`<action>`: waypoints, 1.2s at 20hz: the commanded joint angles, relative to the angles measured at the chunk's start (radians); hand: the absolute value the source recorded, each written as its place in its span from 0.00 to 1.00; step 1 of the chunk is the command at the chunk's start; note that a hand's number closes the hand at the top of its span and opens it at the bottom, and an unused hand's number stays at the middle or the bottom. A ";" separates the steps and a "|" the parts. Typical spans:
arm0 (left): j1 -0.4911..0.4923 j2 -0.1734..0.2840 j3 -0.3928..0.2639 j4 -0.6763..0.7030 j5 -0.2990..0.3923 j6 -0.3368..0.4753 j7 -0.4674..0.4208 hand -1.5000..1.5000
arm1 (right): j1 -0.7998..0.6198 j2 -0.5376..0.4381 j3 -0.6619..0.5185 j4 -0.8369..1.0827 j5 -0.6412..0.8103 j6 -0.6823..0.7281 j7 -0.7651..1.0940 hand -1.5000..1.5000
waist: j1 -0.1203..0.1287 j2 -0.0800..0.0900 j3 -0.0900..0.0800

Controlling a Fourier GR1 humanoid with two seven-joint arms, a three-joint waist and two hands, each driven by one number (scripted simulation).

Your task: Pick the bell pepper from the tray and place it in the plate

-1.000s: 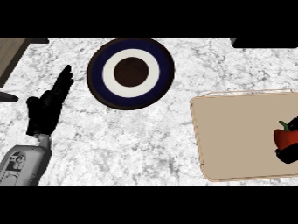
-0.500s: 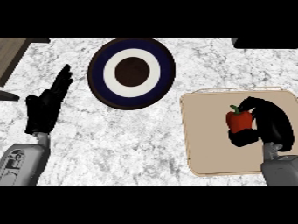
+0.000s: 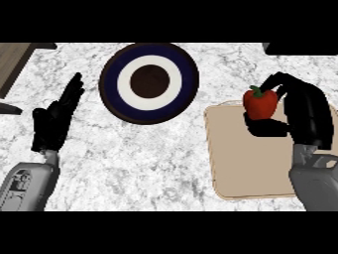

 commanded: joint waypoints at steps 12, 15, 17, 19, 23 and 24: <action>-0.024 -0.004 0.006 -0.042 -0.011 -0.037 0.063 0.50 | -0.507 0.259 -0.008 0.532 -0.082 -0.115 -0.028 1.00 | 0.022 0.005 0.000; 0.000 -0.018 -0.006 -0.059 -0.019 -0.034 0.040 0.50 | -0.626 0.260 -0.017 0.679 -0.152 -0.161 -0.046 1.00 | 0.036 0.007 0.000; 0.005 -0.047 -0.025 -0.005 -0.049 -0.013 -0.012 0.50 | -0.640 0.261 0.072 0.794 -0.181 -0.245 -0.044 1.00 | 0.043 0.011 0.000; -0.004 -0.024 -0.004 -0.030 -0.023 -0.038 0.017 0.50 | -0.714 0.261 0.047 0.902 -0.142 -0.187 -0.055 1.00 | 0.042 0.011 -0.001; -0.002 -0.044 -0.009 -0.017 -0.032 -0.026 -0.004 0.50 | -0.790 0.261 0.104 1.071 -0.139 -0.185 -0.027 1.00 | 0.054 0.014 -0.001; -0.029 -0.054 -0.030 -0.011 -0.043 -0.029 0.019 0.50 | -0.821 0.261 0.113 1.125 -0.177 -0.225 -0.023 1.00 | 0.077 0.022 -0.001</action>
